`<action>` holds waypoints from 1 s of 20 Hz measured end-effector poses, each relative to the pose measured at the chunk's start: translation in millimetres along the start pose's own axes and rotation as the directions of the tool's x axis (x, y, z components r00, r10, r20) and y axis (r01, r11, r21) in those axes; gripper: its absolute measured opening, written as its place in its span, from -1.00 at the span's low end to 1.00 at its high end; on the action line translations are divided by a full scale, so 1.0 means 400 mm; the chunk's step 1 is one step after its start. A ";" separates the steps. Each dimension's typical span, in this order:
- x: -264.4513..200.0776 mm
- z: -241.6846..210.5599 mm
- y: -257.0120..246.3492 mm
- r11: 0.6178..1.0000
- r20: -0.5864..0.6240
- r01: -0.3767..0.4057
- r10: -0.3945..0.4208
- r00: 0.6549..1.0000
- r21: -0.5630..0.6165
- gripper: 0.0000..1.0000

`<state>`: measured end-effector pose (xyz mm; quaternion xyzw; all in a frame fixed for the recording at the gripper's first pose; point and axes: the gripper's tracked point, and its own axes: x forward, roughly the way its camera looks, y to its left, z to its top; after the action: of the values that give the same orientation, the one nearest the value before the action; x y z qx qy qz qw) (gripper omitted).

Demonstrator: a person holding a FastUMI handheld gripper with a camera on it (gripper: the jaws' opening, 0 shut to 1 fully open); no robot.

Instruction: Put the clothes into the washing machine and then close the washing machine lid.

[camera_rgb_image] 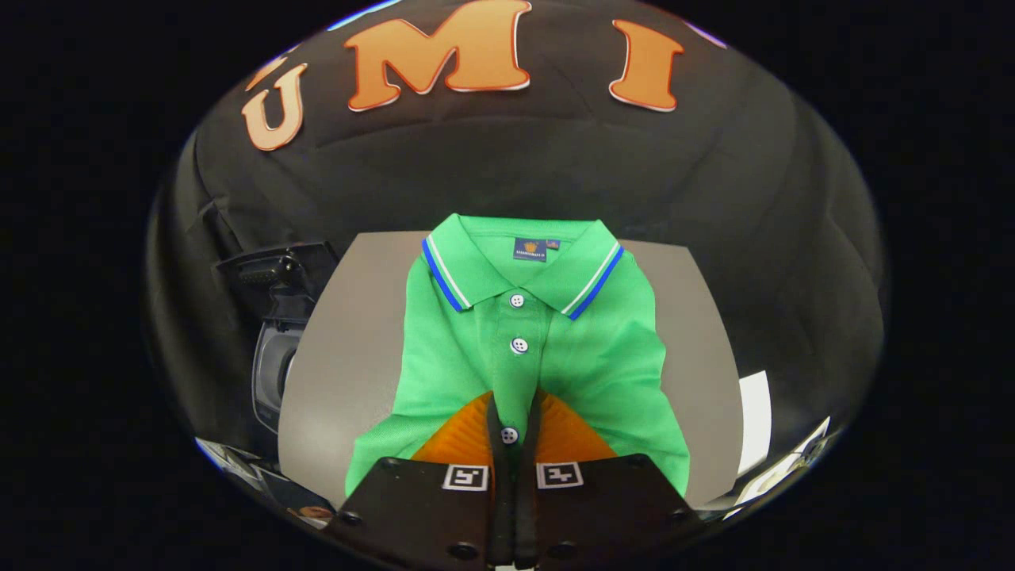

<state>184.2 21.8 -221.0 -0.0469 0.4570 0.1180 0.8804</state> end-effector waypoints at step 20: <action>-0.504 0.277 0.251 0.955 0.810 -0.285 0.232 0.538 -0.084 -0.85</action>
<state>135.2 106.8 9.8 0.1057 0.0084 0.2412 0.9647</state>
